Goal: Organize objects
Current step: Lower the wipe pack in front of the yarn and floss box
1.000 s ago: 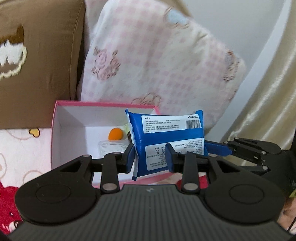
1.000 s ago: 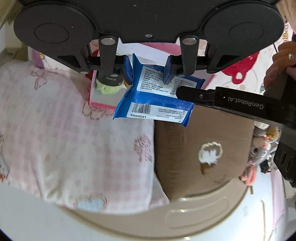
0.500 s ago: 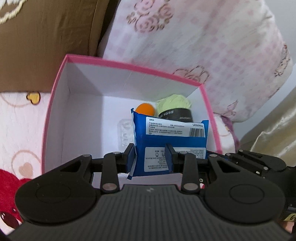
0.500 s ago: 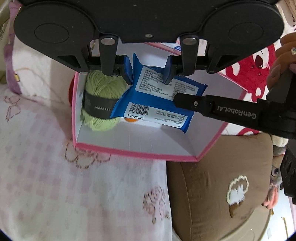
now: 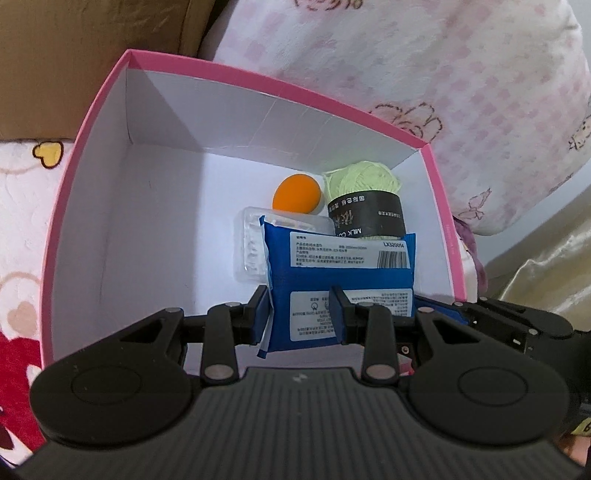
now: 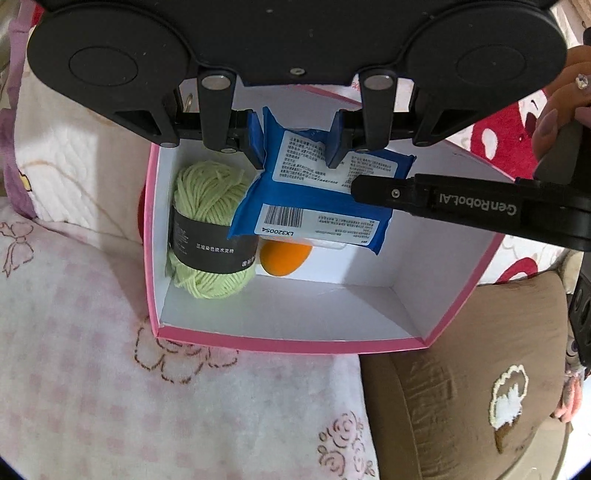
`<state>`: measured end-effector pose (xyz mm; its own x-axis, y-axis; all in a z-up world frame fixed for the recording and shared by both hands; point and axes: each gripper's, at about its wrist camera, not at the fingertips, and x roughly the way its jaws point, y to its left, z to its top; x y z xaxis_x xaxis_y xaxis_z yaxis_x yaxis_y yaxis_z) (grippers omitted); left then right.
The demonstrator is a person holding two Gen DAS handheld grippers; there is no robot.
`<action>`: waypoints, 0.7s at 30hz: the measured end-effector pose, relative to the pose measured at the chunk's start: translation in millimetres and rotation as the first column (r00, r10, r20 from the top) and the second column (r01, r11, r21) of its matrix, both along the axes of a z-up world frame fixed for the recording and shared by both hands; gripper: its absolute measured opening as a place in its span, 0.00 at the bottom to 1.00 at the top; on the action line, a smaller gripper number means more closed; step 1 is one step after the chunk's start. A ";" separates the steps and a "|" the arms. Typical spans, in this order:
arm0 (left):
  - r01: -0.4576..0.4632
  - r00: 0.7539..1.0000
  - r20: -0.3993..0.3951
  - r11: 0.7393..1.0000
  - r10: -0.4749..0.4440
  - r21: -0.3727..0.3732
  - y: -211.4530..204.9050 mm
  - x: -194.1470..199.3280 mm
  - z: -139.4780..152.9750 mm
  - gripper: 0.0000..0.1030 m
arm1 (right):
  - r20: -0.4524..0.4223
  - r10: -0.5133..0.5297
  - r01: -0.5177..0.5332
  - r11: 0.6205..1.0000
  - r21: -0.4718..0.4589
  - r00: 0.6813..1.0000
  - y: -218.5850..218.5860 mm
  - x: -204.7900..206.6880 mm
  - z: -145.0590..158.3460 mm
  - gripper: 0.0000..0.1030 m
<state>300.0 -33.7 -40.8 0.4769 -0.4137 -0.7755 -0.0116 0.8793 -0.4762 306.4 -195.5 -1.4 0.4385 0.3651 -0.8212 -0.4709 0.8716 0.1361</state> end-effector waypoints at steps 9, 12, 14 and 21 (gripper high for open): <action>0.002 1.000 -0.015 1.000 -0.001 0.026 -2.4 1.7 -13.1 0.31 | -0.015 -0.001 0.000 0.999 -0.035 1.000 9.9 3.6 -12.5 0.39; 0.004 1.000 -0.026 1.000 -0.003 0.018 -3.5 4.2 -18.7 0.31 | -0.014 -0.005 0.005 0.998 -0.060 1.000 10.9 3.9 -16.2 0.39; 0.003 1.000 -0.028 1.000 -0.002 0.015 -5.2 5.0 -20.9 0.30 | -0.009 -0.013 0.012 0.996 -0.084 1.000 11.7 3.7 -17.2 0.39; 0.006 1.000 -0.021 0.999 -0.005 0.040 -16.0 9.6 -24.6 0.30 | 0.025 -0.016 0.020 0.986 -0.164 1.000 15.9 2.8 -16.3 0.39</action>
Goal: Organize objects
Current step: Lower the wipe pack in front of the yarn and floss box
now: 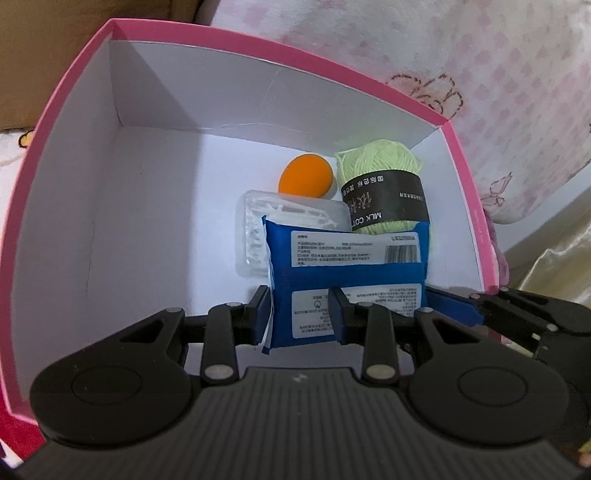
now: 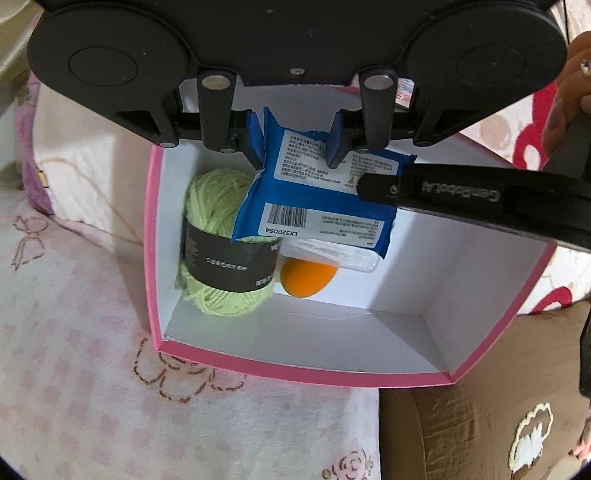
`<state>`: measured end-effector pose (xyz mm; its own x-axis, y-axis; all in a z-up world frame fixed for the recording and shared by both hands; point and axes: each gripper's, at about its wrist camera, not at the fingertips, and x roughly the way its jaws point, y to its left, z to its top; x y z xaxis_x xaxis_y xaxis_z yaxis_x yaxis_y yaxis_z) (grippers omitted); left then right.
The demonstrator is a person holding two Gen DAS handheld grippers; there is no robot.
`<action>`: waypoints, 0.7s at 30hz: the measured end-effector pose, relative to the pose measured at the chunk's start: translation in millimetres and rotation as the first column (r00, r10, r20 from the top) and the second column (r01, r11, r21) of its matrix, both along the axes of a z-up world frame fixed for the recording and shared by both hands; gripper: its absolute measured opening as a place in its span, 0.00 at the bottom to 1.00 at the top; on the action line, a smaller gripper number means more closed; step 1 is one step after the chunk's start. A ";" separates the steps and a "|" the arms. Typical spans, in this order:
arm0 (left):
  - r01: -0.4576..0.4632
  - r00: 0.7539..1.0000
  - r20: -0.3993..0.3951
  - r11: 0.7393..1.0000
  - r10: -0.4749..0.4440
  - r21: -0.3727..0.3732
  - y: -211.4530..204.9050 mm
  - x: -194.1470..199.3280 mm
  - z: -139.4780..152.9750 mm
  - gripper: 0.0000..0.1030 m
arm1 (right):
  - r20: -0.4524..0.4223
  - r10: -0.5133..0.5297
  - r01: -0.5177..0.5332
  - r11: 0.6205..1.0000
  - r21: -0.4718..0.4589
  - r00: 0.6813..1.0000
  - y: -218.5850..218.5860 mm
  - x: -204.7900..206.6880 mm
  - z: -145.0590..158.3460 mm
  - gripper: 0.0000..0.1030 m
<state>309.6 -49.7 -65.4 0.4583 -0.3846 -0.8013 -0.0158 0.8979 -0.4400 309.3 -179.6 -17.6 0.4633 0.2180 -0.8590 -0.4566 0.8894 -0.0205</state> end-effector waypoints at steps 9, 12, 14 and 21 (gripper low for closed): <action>0.022 1.000 -0.010 0.998 -0.023 -0.055 -15.5 4.2 -3.5 0.28 | 0.120 0.022 -0.021 1.000 -0.006 0.993 -12.9 -18.9 21.8 0.40; 0.019 1.000 0.000 0.999 -0.019 -0.039 -19.5 4.1 -1.2 0.28 | 0.139 0.025 -0.030 0.999 0.034 0.990 -21.7 -25.5 26.4 0.40; 0.018 1.000 0.013 1.000 -0.018 -0.020 -19.3 1.7 2.4 0.28 | 0.147 0.026 -0.035 0.997 0.064 0.989 -28.0 -30.8 29.6 0.40; 0.028 0.996 0.083 0.997 -0.034 0.067 -10.9 -22.7 39.5 0.31 | 0.160 0.031 -0.057 0.986 0.157 0.987 -41.4 -53.7 50.3 0.45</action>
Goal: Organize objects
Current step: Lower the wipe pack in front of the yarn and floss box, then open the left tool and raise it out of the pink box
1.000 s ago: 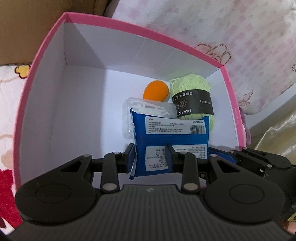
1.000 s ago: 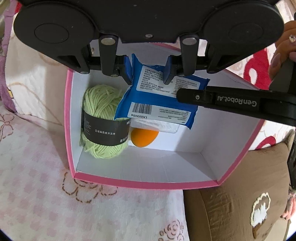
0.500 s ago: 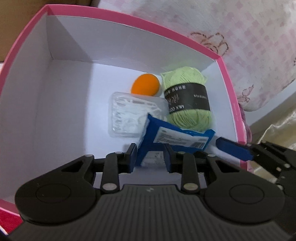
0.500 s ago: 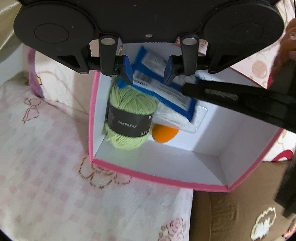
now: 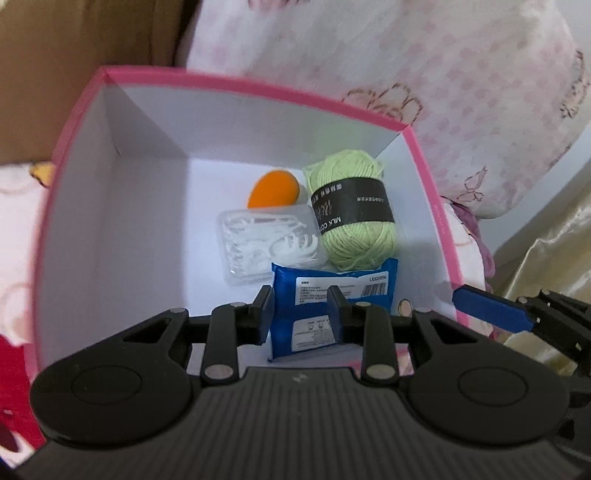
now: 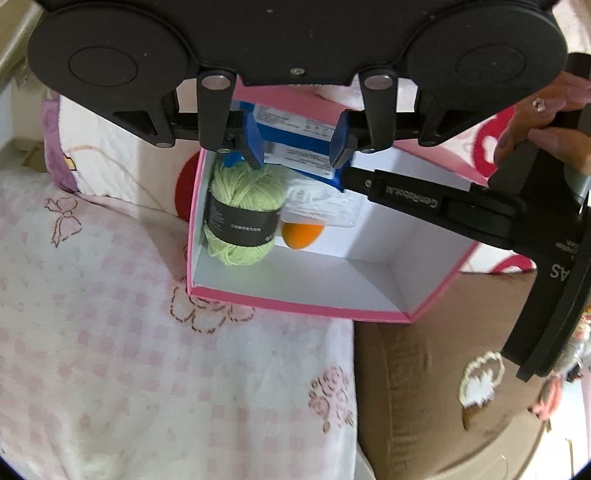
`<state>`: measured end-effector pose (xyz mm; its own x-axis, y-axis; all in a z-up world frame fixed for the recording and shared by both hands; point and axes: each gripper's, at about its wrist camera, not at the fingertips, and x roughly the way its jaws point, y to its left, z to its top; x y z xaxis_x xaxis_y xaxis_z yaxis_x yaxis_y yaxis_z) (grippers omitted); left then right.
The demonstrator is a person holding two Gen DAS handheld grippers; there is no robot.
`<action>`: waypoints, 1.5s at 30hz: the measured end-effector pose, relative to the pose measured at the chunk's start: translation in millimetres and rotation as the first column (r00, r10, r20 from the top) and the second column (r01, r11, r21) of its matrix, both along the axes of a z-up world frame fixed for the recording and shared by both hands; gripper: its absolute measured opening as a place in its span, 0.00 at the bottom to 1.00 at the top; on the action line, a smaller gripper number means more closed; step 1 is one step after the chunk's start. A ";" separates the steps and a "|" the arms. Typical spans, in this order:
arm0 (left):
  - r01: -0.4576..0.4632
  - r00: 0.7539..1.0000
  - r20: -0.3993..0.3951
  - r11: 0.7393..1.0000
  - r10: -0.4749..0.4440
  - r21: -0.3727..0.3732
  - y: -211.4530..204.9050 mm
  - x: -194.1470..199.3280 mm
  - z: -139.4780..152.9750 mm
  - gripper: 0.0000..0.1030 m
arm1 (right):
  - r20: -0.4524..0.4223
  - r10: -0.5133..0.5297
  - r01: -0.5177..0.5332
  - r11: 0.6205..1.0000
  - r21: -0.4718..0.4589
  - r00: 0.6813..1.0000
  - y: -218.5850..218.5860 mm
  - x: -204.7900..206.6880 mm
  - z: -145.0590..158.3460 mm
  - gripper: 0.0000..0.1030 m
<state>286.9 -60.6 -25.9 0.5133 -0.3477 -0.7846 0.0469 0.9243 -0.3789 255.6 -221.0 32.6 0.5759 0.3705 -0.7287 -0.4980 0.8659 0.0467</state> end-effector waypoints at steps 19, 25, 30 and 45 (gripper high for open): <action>0.030 0.995 0.086 0.989 -0.043 0.146 26.9 -112.1 128.3 0.61 | 0.033 0.133 -0.134 0.991 0.026 0.991 -1.3 -83.5 79.9 0.62; 0.072 0.993 0.077 0.980 -0.087 0.185 25.2 -154.4 153.7 0.68 | 0.057 0.176 -0.179 0.983 0.036 0.983 -12.2 -121.2 101.5 0.72; 0.113 0.989 0.070 0.972 -0.130 0.206 19.7 -186.3 160.3 0.72 | 0.062 0.199 -0.201 0.979 0.033 0.978 -27.0 -150.6 103.6 0.77; 0.166 0.986 -0.029 0.974 -0.164 0.155 -3.9 -222.2 109.9 0.91 | 0.020 0.251 -0.250 0.967 -0.054 0.968 -55.3 -191.8 50.3 0.88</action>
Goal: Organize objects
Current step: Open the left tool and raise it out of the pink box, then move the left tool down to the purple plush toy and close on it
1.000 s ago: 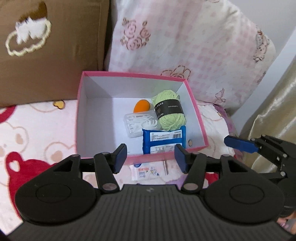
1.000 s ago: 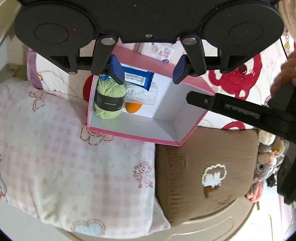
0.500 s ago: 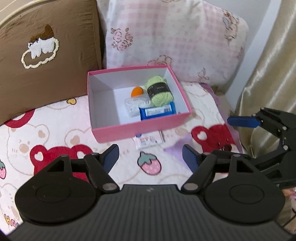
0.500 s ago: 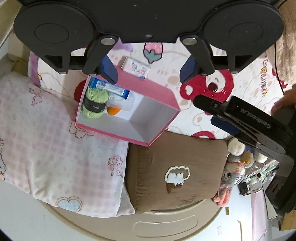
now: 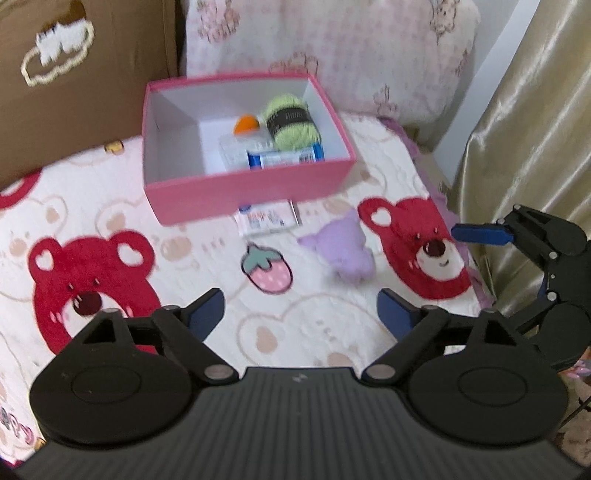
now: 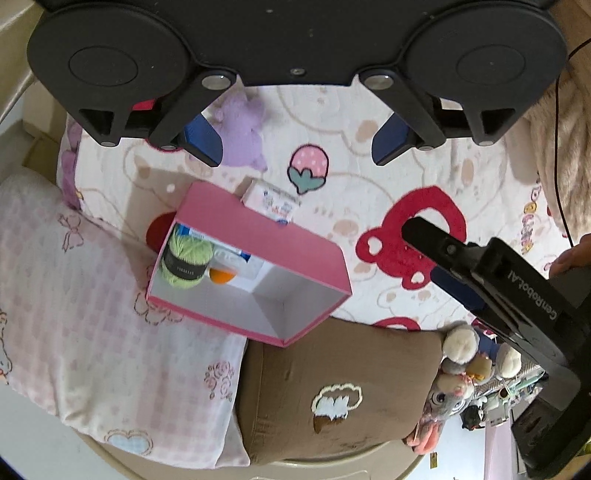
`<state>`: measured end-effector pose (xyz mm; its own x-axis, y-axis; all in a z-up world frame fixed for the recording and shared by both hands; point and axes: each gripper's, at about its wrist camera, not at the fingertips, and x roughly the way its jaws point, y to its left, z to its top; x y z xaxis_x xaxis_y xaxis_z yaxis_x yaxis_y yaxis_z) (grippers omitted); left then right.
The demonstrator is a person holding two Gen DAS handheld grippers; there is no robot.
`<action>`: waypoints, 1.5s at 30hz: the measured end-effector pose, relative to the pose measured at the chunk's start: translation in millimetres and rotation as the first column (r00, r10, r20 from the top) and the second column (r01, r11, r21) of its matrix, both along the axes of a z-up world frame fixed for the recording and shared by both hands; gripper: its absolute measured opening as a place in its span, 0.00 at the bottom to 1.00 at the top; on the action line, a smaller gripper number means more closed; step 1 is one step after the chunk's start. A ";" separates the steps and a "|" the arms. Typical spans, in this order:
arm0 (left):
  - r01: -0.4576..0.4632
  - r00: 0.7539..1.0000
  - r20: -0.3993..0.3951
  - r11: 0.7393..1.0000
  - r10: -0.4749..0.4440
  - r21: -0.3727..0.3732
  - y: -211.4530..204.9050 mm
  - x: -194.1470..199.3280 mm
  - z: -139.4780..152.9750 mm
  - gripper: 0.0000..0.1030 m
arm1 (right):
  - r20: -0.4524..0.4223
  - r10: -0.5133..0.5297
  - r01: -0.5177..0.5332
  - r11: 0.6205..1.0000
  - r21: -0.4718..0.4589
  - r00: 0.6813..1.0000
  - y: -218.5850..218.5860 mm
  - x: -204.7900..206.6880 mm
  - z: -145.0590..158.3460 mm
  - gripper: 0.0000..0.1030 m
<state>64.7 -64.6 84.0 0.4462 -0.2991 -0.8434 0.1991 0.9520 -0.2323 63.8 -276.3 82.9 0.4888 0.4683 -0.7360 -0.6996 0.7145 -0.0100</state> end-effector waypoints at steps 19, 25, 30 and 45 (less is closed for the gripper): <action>-0.067 0.994 0.079 0.991 0.076 -0.112 -43.7 25.7 -108.2 0.91 | 0.074 0.019 -0.015 0.999 -0.043 0.997 -26.2 29.1 -115.7 0.88; -0.068 0.992 0.094 0.984 0.085 -0.167 -63.9 40.1 -141.4 0.91 | 0.084 -0.026 0.024 0.999 0.027 0.996 -34.3 43.2 -146.7 0.88; -0.095 0.990 0.079 0.973 0.114 -0.212 -78.8 53.8 -166.6 0.91 | 0.104 -0.044 0.039 0.998 0.048 0.994 -33.7 50.5 -163.7 0.88; -0.131 0.990 0.015 0.966 0.138 -0.224 -89.0 86.7 -209.2 0.87 | 0.025 -0.094 0.090 0.988 0.129 0.995 -32.3 66.1 -198.8 0.86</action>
